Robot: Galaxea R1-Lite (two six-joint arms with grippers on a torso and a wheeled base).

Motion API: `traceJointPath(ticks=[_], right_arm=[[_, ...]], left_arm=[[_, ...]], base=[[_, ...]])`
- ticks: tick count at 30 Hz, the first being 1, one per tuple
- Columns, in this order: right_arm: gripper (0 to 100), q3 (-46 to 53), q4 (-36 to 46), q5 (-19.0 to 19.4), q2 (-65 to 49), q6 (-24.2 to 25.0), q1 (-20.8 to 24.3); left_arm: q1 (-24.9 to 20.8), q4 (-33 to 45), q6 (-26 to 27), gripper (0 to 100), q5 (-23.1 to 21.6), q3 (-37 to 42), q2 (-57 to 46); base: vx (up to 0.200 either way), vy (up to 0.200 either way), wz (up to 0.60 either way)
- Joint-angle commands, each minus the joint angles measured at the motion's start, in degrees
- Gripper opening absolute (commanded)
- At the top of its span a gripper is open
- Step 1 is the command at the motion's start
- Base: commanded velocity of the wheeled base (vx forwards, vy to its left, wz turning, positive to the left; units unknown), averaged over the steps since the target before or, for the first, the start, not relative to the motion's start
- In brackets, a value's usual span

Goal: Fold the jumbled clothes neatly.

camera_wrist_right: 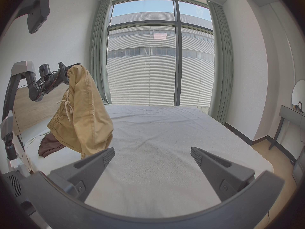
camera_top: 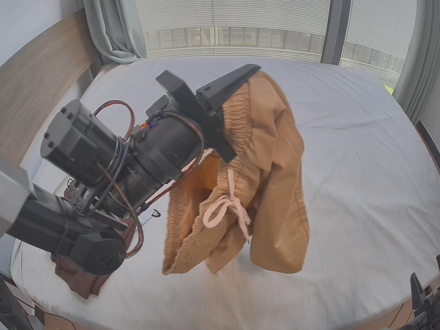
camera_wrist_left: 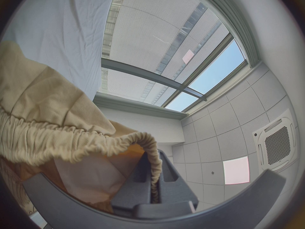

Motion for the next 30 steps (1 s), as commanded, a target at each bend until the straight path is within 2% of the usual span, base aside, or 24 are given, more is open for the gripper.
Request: traceJointPath(ticks=[1, 7, 9, 11, 13, 15, 17, 19, 22, 26, 30], right_arm=[[100, 1.0, 0.0, 0.0, -0.8, -0.1, 0.0], [100, 0.9, 0.0, 0.0, -0.8, 0.0, 0.0], [100, 1.0, 0.0, 0.0, -0.8, 0.0, 0.0], [100, 1.0, 0.0, 0.0, -0.8, 0.0, 0.0], [100, 1.0, 0.0, 0.0, -0.8, -0.1, 0.0], [100, 1.0, 0.0, 0.0, -0.8, -0.1, 0.0], [100, 1.0, 0.0, 0.0, -0.8, 0.0, 0.0], [100, 1.0, 0.0, 0.0, -0.8, -0.1, 0.0], [100, 1.0, 0.0, 0.1, -0.8, 0.0, 0.0], [100, 1.0, 0.0, 0.1, -0.8, -0.1, 0.0], [100, 1.0, 0.0, 0.1, -0.8, -0.1, 0.0]], left_arm=[[-3.5, 0.0, -0.6, 0, -1.8, -5.4, 6.9], [-6.6, -0.2, -2.3, 0, -1.2, -14.3, 12.4], [-7.4, -0.3, -3.6, 0, 0.3, -16.8, 13.9], [-10.6, -0.3, -4.3, 0, 4.6, -19.3, 14.9], [-11.8, -0.2, -4.1, 0, 6.5, -19.8, 15.9], [-11.7, -0.2, -3.7, 0, 6.9, -20.1, 16.7], [-8.7, -0.1, 1.3, 0, 7.4, -20.7, 20.7], [-5.8, -0.2, 7.8, 0, 8.1, -18.8, 22.2], [-1.2, -0.2, 12.5, 0, 9.2, -11.4, 19.6], [3.4, -0.3, 12.3, 0, 8.4, 1.4, 11.2], [6.3, -0.3, 13.2, 0, 7.7, 8.6, 6.2]], base=[[0.0, 0.0, 0.0], [0.0, 0.0, 0.0], [0.0, 0.0, 0.0], [0.0, 0.0, 0.0], [0.0, 0.0, 0.0], [0.0, 0.0, 0.0], [0.0, 0.0, 0.0], [0.0, 0.0, 0.0], [0.0, 0.0, 0.0], [0.0, 0.0, 0.0], [0.0, 0.0, 0.0]])
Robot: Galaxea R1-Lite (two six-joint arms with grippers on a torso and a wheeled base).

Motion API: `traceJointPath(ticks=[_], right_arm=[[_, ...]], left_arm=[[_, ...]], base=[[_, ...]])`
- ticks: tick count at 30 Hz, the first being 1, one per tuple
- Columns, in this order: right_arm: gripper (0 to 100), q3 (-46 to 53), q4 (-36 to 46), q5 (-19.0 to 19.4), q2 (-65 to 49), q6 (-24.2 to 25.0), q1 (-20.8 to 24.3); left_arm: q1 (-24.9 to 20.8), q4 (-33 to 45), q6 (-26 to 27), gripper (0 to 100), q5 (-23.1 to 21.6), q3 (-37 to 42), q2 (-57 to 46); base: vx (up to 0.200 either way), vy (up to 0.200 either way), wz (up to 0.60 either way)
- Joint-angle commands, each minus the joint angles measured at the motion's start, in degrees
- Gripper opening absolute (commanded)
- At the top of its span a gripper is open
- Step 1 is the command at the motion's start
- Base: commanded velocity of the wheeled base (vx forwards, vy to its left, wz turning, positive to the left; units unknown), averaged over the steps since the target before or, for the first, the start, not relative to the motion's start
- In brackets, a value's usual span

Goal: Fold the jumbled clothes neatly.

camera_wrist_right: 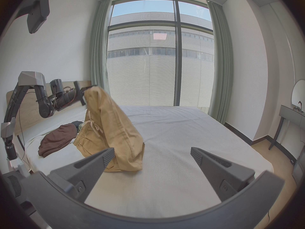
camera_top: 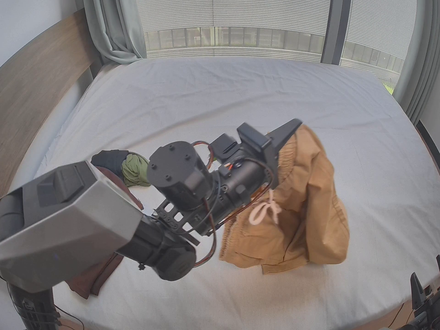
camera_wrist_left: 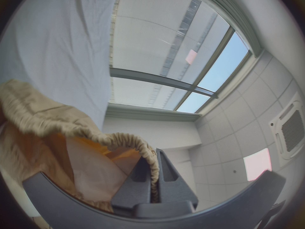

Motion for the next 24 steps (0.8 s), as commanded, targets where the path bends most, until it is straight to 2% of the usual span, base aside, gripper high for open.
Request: traceJointPath(ticks=[1, 6, 10, 12, 15, 17, 20, 21, 24], right_arm=[[100, 1.0, 0.0, 0.1, -0.8, -0.1, 0.0], [100, 1.0, 0.0, 0.1, -0.8, -0.1, 0.0], [100, 1.0, 0.0, 0.0, -0.8, -0.1, 0.0], [100, 1.0, 0.0, 0.0, -0.8, -0.1, 0.0], [100, 1.0, 0.0, 0.0, -0.8, -0.1, 0.0], [100, 1.0, 0.0, 0.0, -0.8, -0.1, 0.0], [100, 1.0, 0.0, 0.0, -0.8, -0.1, 0.0], [100, 1.0, 0.0, 0.0, -0.8, -0.1, 0.0], [100, 1.0, 0.0, 0.0, -0.8, -0.1, 0.0]], left_arm=[[9.1, -0.1, 1.9, 0, -0.7, 16.2, -12.0], [12.6, -0.1, 4.2, 0, -3.6, 22.0, -18.3], [15.9, -0.1, 6.4, 0, -4.3, 23.7, -20.0], [20.2, 0.0, 7.7, 0, -4.2, 25.1, -19.8], [20.4, -0.1, 8.3, 0, -3.9, 26.7, -19.7], [21.0, -0.1, 11.3, 0, -4.4, 30.2, -20.1], [21.2, -0.1, 12.8, 0, -5.6, 32.7, -20.3], [21.2, -0.1, 17.9, 0, -9.4, 36.7, -20.0], [21.9, -0.1, 26.5, 0, -15.7, 41.8, -19.0]], base=[[0.0, 0.0, 0.0], [0.0, 0.0, 0.0], [0.0, 0.0, 0.0], [0.0, 0.0, 0.0], [0.0, 0.0, 0.0], [0.0, 0.0, 0.0], [0.0, 0.0, 0.0], [0.0, 0.0, 0.0], [0.0, 0.0, 0.0]])
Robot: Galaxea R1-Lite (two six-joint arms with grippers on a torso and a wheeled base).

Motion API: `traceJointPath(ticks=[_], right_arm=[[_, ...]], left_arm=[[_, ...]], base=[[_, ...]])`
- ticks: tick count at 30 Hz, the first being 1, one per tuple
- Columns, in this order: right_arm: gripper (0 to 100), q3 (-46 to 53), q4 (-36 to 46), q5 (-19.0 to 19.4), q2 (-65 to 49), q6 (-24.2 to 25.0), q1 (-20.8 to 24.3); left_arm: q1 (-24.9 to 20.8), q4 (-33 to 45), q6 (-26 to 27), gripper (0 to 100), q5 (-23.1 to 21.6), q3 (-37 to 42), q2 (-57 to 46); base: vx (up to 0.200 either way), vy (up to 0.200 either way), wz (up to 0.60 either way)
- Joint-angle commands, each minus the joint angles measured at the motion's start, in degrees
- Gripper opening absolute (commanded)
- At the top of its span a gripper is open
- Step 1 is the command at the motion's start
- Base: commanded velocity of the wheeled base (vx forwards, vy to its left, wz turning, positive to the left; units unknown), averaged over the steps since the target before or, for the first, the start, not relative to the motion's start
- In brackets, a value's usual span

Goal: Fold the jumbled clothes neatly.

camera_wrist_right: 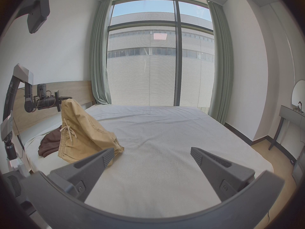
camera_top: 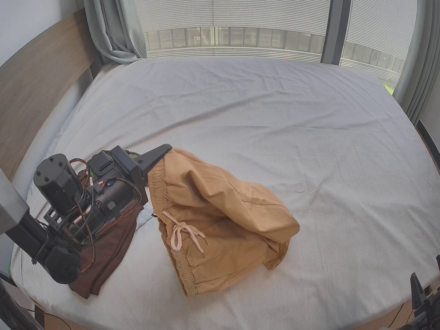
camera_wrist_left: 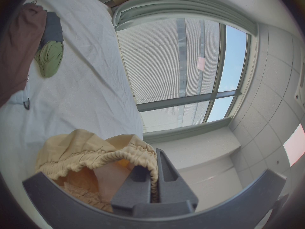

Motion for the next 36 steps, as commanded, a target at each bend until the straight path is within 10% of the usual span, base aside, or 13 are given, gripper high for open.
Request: traceJointPath(ticks=[1, 13, 36], right_arm=[[100, 1.0, 0.0, 0.0, -0.8, 0.0, 0.0], [100, 1.0, 0.0, 0.0, -0.8, 0.0, 0.0], [100, 1.0, -0.5, -0.9, -0.9, 0.9, 0.0]], left_arm=[[1.4, 0.0, 11.7, 0, -8.8, 9.5, 0.8], [9.6, 0.0, 40.4, 0, -23.5, 13.9, 6.6], [11.6, -0.1, 57.3, 0, -26.6, 13.6, 7.4]], base=[[0.0, 0.0, 0.0], [0.0, 0.0, 0.0], [0.0, 0.0, 0.0]])
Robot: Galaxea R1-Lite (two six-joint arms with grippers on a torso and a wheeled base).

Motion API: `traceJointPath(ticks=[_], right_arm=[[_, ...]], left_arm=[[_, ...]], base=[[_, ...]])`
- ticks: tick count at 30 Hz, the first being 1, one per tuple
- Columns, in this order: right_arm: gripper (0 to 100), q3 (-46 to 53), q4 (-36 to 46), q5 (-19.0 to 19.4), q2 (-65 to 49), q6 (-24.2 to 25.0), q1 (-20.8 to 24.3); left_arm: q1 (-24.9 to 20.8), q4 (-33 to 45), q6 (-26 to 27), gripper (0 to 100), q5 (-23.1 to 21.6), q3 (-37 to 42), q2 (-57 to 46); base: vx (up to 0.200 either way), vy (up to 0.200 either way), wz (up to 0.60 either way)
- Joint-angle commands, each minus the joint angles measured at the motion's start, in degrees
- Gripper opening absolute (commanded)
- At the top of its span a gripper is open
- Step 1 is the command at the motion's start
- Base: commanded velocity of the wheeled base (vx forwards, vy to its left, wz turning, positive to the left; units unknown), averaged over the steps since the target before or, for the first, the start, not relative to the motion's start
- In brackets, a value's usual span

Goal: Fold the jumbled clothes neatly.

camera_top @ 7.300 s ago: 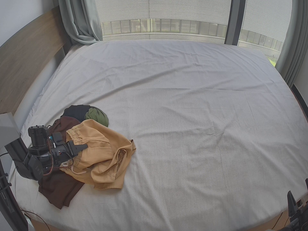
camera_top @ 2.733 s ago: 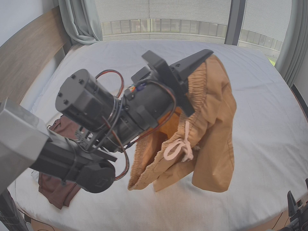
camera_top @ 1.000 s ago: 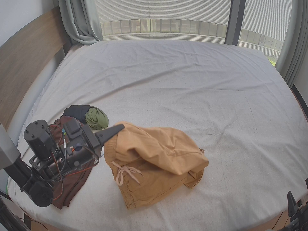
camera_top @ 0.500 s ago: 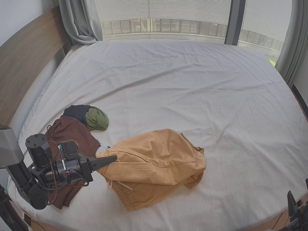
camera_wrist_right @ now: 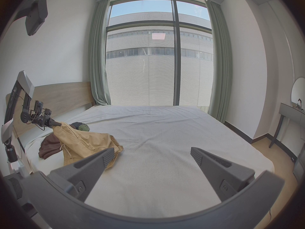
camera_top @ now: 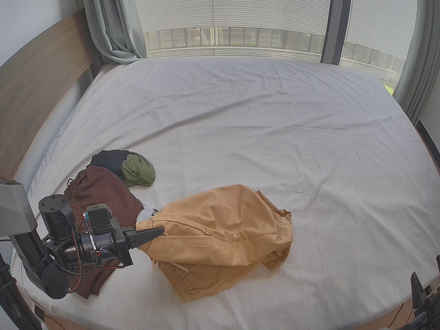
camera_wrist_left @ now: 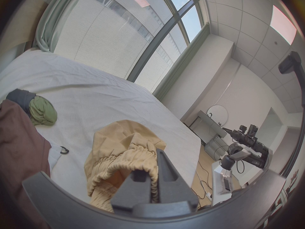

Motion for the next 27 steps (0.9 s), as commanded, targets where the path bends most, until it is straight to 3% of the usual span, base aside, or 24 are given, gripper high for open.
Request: traceJointPath(ticks=[1, 2, 6, 9, 10, 17, 19, 23, 27], right_arm=[[100, 0.8, -1.3, -0.9, -0.8, -0.3, 0.0], [100, 0.8, -1.3, -0.9, -0.8, -0.3, 0.0], [100, -18.8, -2.7, -1.3, 7.2, 0.1, -1.0], [100, -23.9, -2.4, -0.9, 12.8, 0.9, -0.3], [100, -28.2, -2.4, 1.1, 18.8, 3.7, 2.1], [100, -36.2, -2.9, 4.3, 31.7, 7.1, 7.3], [100, -36.9, -3.1, 6.4, 36.5, 7.7, 11.5], [100, -36.4, -3.2, 9.7, 42.0, 8.4, 15.3], [100, -37.0, -6.8, 17.1, 48.0, 17.3, 18.5]], left_arm=[[0.0, -0.1, 0.1, 0, 0.0, -0.3, 0.4], [0.0, -0.1, 0.1, 0, 0.0, -0.3, 0.4], [-0.1, -0.1, 0.1, 0, 0.0, -0.4, -0.2], [-0.4, 0.0, 0.2, 0, 0.0, -0.4, -0.2], [-0.4, 0.0, 0.1, 0, 0.0, -0.5, 0.0], [-0.1, 0.0, 0.1, 0, 0.0, -1.3, 0.3], [-0.1, 0.0, 0.1, 0, 0.0, -1.2, 0.3], [-0.2, 0.0, 0.1, 0, 0.0, -1.1, 0.5], [0.0, -0.1, 0.1, 0, 0.0, -1.1, 1.6]], base=[[0.0, 0.0, 0.0], [0.0, 0.0, 0.0], [0.0, 0.0, 0.0], [0.0, 0.0, 0.0], [0.0, 0.0, 0.0], [0.0, 0.0, 0.0], [0.0, 0.0, 0.0], [0.0, 0.0, 0.0], [0.0, 0.0, 0.0]])
